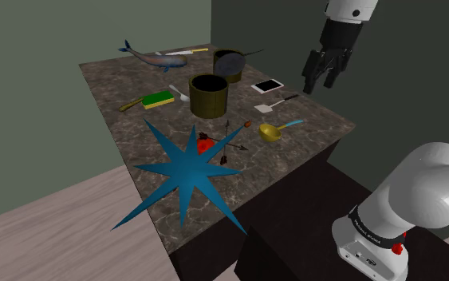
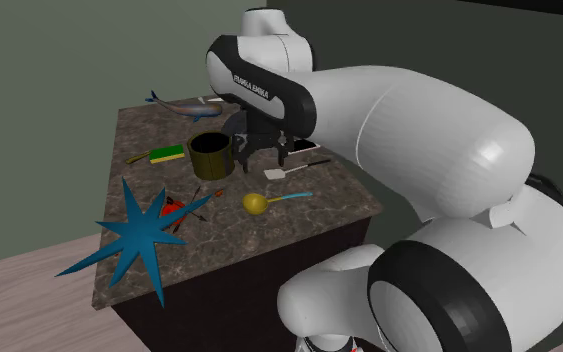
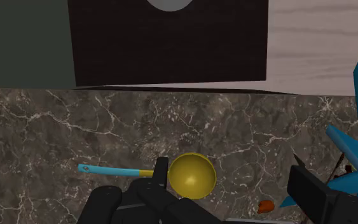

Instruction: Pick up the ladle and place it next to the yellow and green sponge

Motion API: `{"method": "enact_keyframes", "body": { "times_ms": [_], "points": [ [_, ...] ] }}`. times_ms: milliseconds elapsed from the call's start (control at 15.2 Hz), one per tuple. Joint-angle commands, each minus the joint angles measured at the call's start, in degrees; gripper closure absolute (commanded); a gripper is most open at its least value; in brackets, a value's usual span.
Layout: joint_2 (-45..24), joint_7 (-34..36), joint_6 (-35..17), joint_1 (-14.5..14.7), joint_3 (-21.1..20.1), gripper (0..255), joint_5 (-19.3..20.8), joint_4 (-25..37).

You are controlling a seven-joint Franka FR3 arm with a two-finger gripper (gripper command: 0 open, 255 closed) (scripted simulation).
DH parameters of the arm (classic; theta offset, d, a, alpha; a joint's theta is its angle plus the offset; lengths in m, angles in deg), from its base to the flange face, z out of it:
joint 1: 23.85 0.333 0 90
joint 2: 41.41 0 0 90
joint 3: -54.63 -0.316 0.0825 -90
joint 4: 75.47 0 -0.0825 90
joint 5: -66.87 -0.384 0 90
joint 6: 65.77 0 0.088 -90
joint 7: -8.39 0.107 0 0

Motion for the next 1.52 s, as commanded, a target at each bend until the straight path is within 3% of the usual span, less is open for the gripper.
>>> {"method": "enact_keyframes", "body": {
  "times_ms": [0, 660, 1122, 1452],
  "points": [
    [0.00, 0.00, 0.00, 0.00, 0.00, 0, 0.00, 0.00],
    [-11.94, -3.89, -17.45, -3.25, 11.27, 0, -9.93, -8.78],
    [-25.20, -11.65, -27.62, -2.67, 18.82, 0, -22.39, -11.12],
    [-26.82, -12.77, -31.48, -1.50, 18.03, 0, -24.61, -13.36]
  ]
}}
